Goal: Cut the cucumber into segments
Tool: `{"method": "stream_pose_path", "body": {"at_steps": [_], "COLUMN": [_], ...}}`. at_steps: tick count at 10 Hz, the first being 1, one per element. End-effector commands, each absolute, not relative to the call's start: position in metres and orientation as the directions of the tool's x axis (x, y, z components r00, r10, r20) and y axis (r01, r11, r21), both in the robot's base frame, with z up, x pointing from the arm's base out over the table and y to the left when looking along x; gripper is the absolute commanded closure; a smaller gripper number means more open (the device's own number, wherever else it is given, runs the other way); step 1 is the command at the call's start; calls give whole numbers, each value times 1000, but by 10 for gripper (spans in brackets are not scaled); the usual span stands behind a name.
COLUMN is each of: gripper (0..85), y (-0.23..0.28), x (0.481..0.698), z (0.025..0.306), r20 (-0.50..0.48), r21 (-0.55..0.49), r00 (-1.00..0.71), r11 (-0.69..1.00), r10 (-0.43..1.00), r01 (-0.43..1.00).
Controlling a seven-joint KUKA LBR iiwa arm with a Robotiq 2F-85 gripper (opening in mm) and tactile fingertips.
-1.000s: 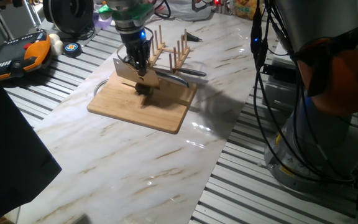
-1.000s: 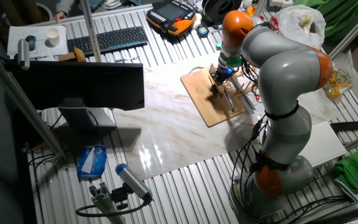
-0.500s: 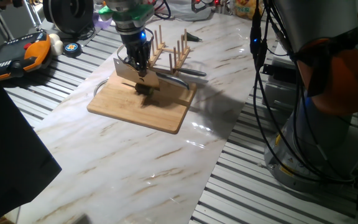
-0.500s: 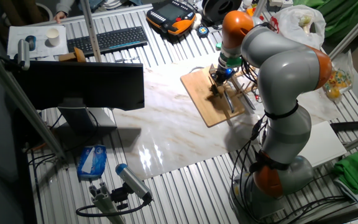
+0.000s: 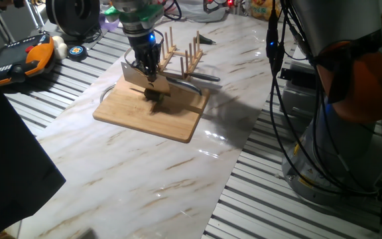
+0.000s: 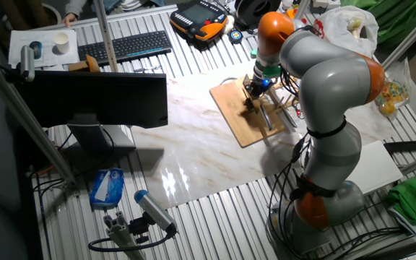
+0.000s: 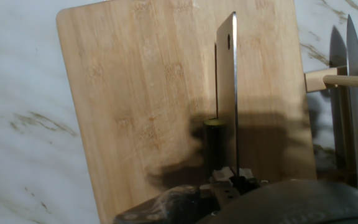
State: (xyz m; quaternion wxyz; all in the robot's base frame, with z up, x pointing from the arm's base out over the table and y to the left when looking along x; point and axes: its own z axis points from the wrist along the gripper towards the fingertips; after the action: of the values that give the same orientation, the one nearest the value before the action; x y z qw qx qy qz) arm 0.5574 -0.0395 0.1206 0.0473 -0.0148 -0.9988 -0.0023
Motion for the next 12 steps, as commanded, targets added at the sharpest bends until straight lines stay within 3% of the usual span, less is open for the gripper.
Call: {"method": "stream_pose_path", "body": {"at_steps": [1, 12], "gripper": [843, 843], "y": [-40, -40], "x": [557, 558], "z": [120, 115], "r20": [95, 106], "r21": [3, 7], "r00": [-995, -994], "r11": [1000, 999], "r10": [31, 34], "r01": [31, 34]}}
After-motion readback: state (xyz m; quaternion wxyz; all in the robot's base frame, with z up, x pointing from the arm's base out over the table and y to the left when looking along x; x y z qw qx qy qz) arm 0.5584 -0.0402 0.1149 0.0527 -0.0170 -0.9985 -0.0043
